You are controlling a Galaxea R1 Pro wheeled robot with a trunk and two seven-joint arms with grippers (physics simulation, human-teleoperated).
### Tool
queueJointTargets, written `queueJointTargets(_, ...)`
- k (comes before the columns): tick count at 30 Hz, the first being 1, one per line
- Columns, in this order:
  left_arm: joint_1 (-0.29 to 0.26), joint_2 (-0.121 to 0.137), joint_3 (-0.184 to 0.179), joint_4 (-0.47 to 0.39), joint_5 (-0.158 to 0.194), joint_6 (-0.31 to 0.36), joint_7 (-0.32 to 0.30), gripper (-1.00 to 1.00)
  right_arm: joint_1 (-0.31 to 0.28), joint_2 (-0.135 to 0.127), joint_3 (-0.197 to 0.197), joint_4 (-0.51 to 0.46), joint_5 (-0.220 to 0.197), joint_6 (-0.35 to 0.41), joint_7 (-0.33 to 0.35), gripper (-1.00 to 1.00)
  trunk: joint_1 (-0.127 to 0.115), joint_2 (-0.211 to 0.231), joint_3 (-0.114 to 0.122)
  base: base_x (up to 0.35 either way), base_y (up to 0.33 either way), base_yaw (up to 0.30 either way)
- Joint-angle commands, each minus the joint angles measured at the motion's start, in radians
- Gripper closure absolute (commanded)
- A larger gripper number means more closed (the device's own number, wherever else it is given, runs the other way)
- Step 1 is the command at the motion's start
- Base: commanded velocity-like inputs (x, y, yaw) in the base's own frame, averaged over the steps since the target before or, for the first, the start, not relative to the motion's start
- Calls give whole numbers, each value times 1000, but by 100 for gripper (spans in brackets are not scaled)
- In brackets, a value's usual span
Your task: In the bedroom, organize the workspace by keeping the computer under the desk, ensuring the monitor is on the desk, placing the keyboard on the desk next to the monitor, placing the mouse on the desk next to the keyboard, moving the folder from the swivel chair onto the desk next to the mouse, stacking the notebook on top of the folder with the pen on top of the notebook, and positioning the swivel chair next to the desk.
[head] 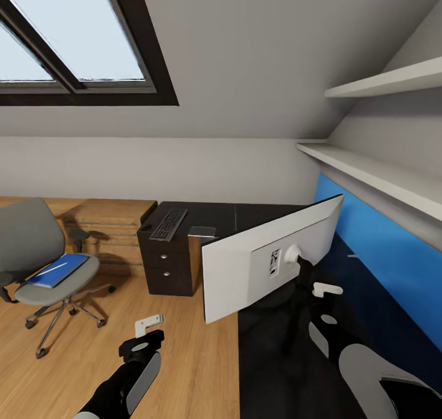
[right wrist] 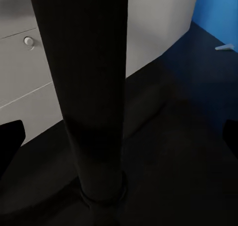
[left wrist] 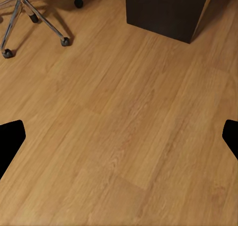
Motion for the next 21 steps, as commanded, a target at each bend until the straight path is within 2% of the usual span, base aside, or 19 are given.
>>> queueJointTargets(1,-1,1,-3,-2,5,4,7,-100,-1,0,-3,1,-3,-5,2,-100,1,-2,-2,0,0,0)
queueJointTargets(16,-1,-1,-7,-1,6,0,5,-100,-1,-1,-3,23,3,-5,3,-100,1,-2,-2,0,0,0)
queueJointTargets(21,-1,-1,-36,0,6,-2,5,-100,-1,-2,-2,39,18,-5,3,-100,1,-2,-2,0,0,0)
